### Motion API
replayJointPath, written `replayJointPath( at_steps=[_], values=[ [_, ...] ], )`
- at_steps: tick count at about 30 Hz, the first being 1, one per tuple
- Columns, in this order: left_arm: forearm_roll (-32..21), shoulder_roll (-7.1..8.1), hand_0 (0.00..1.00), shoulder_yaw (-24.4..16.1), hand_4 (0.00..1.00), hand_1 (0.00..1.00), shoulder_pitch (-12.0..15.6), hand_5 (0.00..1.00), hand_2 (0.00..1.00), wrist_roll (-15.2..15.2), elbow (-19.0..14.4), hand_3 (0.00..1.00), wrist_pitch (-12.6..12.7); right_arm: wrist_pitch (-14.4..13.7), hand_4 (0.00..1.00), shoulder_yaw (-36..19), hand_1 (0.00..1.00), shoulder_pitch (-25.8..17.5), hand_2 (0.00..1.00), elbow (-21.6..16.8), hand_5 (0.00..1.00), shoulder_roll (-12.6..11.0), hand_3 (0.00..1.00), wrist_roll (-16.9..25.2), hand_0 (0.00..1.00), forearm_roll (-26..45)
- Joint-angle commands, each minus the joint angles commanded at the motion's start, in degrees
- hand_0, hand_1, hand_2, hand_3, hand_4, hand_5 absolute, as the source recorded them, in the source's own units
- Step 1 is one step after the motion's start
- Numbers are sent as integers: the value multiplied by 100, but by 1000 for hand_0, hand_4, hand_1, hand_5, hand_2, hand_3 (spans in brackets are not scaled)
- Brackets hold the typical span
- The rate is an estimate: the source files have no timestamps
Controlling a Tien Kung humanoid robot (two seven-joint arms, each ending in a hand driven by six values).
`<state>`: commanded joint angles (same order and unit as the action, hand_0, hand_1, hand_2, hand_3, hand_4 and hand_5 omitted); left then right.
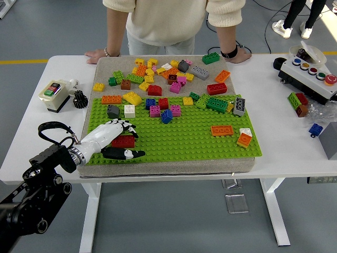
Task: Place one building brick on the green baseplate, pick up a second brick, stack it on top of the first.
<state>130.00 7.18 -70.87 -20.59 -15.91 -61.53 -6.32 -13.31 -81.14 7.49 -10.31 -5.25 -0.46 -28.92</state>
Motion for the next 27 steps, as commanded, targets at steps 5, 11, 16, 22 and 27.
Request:
replayJointPath(
  at_steps=[5,11,16,22,27],
  values=[
    [0,4,998,24,998,958,10,809,886,-41,-119,629,-15,9,918,3,666,5,715,0,494,2,594,-3,740,3],
    [0,31,998,24,998,937,18,800,858,-77,-380,630,-27,24,918,6,666,4,715,0,495,-1,595,-8,738,2],
    [0,56,998,-140,998,916,0,801,840,-125,-477,625,112,25,919,6,666,10,714,0,496,2,595,13,741,11],
    [0,157,998,-410,998,911,25,803,829,-200,-448,618,199,42,919,-22,666,-2,715,0,497,-2,595,4,739,9],
    [0,241,998,-516,998,908,87,802,818,-216,-459,611,194,34,919,-45,666,10,715,0,497,-6,595,2,739,9]
  ],
)
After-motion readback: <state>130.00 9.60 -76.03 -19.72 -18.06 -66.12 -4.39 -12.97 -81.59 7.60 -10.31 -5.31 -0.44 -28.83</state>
